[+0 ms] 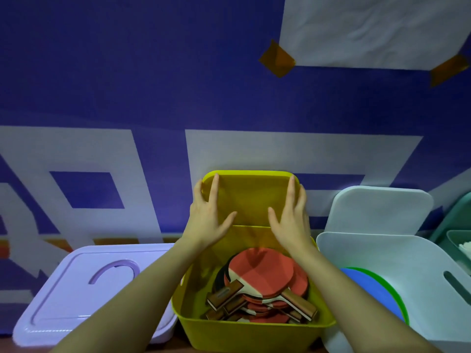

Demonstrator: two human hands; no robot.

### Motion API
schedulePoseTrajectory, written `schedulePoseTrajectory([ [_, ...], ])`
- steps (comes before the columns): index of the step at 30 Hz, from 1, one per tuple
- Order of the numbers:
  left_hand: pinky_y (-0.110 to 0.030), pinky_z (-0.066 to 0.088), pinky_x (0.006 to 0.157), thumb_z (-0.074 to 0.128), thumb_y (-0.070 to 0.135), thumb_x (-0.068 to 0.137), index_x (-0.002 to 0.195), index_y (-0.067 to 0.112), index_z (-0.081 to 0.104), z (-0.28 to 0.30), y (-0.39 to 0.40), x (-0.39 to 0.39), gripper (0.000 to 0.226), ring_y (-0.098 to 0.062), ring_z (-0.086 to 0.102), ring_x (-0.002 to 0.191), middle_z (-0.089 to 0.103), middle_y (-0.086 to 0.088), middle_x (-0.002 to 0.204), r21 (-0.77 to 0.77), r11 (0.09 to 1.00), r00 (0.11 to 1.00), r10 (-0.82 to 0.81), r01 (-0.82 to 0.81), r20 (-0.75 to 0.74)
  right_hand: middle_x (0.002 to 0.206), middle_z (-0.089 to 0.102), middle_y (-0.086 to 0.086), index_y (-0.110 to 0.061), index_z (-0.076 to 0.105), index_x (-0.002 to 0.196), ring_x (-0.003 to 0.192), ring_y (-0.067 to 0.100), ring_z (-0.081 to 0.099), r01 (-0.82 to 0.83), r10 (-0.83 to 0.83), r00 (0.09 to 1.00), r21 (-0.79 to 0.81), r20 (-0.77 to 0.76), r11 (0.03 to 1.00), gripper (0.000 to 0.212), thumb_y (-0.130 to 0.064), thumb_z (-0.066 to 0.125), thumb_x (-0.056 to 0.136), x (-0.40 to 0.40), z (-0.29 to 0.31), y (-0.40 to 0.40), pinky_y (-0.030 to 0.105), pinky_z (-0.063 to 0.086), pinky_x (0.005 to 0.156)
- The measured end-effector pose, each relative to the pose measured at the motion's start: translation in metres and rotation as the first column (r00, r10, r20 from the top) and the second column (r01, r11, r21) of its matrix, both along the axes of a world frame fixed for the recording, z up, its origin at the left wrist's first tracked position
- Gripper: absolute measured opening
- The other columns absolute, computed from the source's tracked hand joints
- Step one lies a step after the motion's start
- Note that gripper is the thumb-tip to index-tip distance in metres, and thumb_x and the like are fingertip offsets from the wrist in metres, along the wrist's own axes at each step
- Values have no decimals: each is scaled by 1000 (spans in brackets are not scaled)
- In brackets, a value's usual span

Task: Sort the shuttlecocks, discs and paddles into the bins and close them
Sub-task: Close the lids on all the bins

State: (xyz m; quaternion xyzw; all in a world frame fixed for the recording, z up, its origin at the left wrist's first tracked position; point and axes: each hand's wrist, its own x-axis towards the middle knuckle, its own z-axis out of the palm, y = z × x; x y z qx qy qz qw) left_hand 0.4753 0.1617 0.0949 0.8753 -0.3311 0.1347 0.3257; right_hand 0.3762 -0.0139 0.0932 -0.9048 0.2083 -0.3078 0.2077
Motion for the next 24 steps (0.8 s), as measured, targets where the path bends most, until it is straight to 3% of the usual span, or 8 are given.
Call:
schedulePoseTrajectory([
  [10,-50,33,106,44,64,81,148,32,-3,87,30,-30,88,-41,28,134,0,-12,153,-113,992,977,-34,58,210,154,5,12,-29,-14,147,130,34,38,41,-15,982,-138,188,990,85,-37,51,92,-35,94,27,43,43,98],
  [17,-49,38,101,46,61,83,148,28,4,134,53,-54,84,-39,33,131,8,-18,153,-150,986,919,-9,74,394,152,9,16,-24,-3,149,132,35,29,121,-52,928,-167,368,978,78,-34,50,93,-62,150,52,50,37,104],
  [24,-48,43,91,37,64,84,148,18,17,141,67,-70,82,-38,39,121,23,-21,145,-198,980,911,67,16,407,144,29,20,-17,18,148,122,35,39,207,-68,907,-299,416,932,69,-38,45,89,-78,175,63,45,38,96],
])
